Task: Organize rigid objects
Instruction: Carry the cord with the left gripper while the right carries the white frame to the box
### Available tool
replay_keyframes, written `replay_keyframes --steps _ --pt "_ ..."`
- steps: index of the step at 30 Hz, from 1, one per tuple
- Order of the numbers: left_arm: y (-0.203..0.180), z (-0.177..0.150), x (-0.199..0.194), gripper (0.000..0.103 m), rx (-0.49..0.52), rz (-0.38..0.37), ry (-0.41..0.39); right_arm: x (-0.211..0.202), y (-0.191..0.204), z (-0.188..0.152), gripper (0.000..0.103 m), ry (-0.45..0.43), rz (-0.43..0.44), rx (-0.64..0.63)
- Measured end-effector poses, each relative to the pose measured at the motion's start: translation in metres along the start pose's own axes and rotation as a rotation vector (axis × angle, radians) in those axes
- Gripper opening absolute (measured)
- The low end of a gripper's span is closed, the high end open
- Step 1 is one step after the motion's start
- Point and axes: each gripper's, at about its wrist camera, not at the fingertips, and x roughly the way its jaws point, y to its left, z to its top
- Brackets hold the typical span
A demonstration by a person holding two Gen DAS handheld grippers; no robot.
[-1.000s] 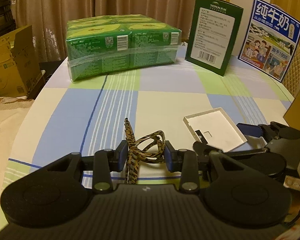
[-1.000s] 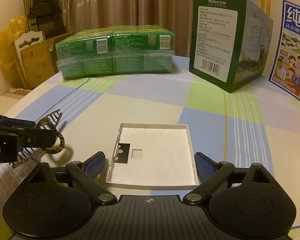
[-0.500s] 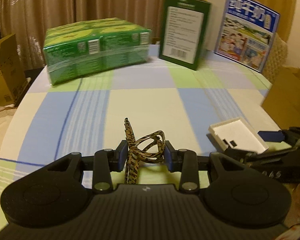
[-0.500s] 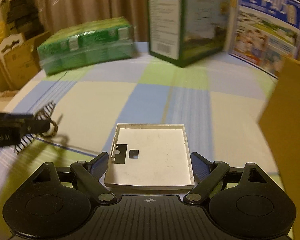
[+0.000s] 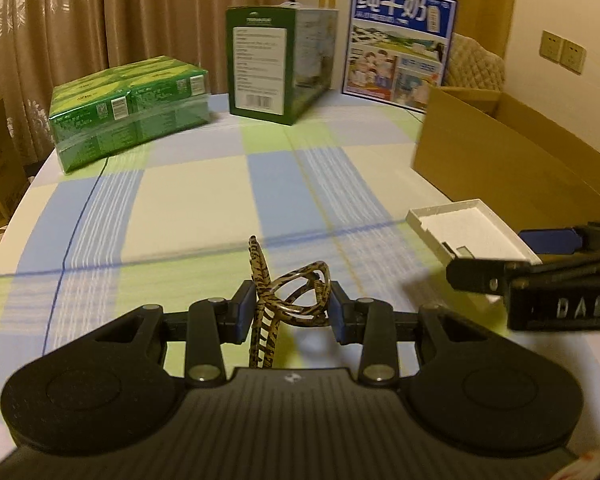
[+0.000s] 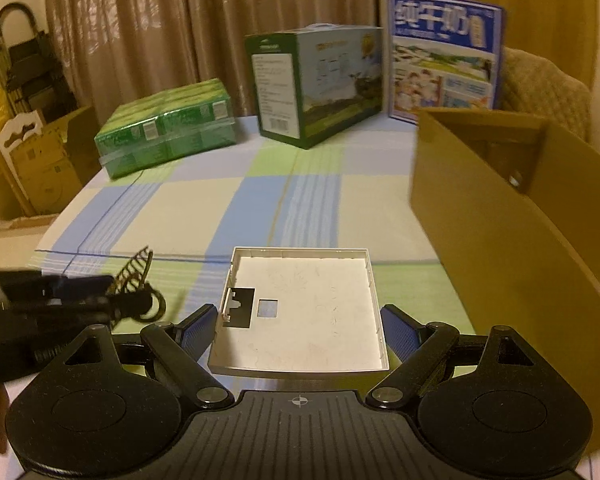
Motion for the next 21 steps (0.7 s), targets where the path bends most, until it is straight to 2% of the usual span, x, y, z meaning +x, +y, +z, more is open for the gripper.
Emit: replay_keyframes --steps 5,12,21 --pt "-0.034 -0.011 -0.037 0.033 0.025 -0.010 -0.016 -0.043 -0.017 -0.013 0.084 0.000 -0.004 0.046" --pt "-0.071 -0.015 -0.088 0.033 -0.001 -0.024 -0.036 -0.104 -0.037 -0.027 0.084 -0.028 -0.009 0.097" --pt "-0.107 -0.021 -0.125 0.033 -0.032 -0.029 -0.046 -0.160 -0.057 -0.043 0.084 -0.062 -0.024 0.106"
